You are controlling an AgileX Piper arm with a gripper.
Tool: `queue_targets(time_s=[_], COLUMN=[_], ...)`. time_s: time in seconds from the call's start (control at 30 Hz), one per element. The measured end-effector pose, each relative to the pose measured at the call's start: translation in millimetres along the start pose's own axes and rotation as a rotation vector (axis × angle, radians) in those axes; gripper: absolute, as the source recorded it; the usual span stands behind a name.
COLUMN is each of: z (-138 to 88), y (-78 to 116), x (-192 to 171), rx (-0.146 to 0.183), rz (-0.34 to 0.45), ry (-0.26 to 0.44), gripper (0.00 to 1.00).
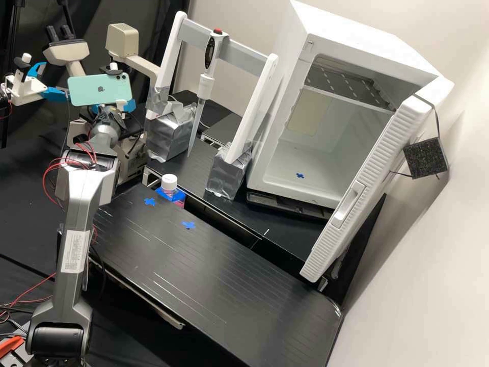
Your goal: Move the petri dish to the microscope
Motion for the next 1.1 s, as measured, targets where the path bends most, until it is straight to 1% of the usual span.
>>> queue_targets(time_s=[0.07,0.13,0.23,0.53,0.67,0.8,0.87,0.93,0.97,1.1], z=[1,2,2,6,7,9,9,11,11,10], y=[0.5,0.8,0.8,-5.5,-5.9,-4.6,-3.2,-1.5,4.0,12.3], x=[0,0,0,-1,-8,-23,-32,-42,-52,-81], rx=[0.000,-0.014,-0.018,-0.014,0.003,0.012,0.031,0.063,0.079,0.098], rz=[0.001,0.000,0.000,-0.014,-0.019,-0.027,-0.027,-0.024,-0.012,0.013], ry=[-0.001,-0.003,-0.003,0.016,0.035,0.046,0.052,0.058,0.066,0.114], gripper=[1.00,1.00,1.00,1.00,1.00,1.00,1.00,1.00,1.00,1.00])
